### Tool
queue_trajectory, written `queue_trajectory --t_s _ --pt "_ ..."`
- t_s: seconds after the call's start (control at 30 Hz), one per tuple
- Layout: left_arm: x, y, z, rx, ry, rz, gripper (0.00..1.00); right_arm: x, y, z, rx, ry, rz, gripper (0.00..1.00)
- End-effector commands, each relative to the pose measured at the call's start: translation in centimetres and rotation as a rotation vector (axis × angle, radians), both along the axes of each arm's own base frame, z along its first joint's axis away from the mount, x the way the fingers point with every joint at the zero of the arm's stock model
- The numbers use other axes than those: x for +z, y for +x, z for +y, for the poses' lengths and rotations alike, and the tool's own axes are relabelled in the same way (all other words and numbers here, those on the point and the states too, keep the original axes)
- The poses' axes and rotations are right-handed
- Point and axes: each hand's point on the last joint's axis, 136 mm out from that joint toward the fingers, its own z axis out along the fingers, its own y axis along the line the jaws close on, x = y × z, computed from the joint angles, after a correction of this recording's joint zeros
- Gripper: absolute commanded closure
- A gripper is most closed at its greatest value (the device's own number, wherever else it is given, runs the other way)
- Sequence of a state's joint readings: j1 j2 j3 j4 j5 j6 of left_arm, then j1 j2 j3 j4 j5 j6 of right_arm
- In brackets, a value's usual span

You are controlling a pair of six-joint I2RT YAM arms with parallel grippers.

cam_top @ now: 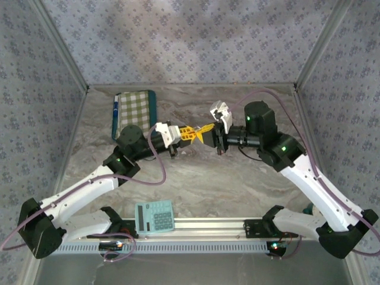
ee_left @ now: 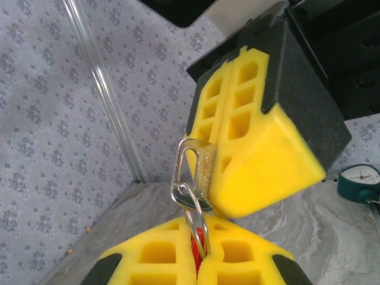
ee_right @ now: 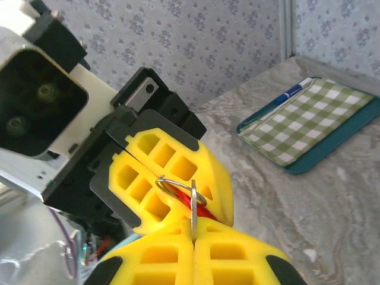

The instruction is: Remove the keys from the keyring

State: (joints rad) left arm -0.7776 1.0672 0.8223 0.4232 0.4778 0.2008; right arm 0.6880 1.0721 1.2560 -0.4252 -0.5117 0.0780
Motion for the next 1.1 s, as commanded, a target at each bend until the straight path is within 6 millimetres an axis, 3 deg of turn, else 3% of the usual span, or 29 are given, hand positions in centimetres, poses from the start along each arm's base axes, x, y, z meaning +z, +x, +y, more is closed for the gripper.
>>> queue_trajectory --t_s 0.0,0.27,1.07 --pt "1.9 0.9 1.2 0.086 -0.013 -0.030 1.00 0.3 0.3 -1.1 -0.073 -0.051 -0.175 1.00" --pt "2.2 0.9 1.6 0.104 0.000 -0.037 1.00 -1.1 -1.3 -1.8 -0.039 -0.082 -0.356 1.00" --pt "2.1 1.2 0.2 0.046 0.028 0.127 1.00 -1.9 -3.0 -1.2 -0.006 -0.193 -0.500 1.00"
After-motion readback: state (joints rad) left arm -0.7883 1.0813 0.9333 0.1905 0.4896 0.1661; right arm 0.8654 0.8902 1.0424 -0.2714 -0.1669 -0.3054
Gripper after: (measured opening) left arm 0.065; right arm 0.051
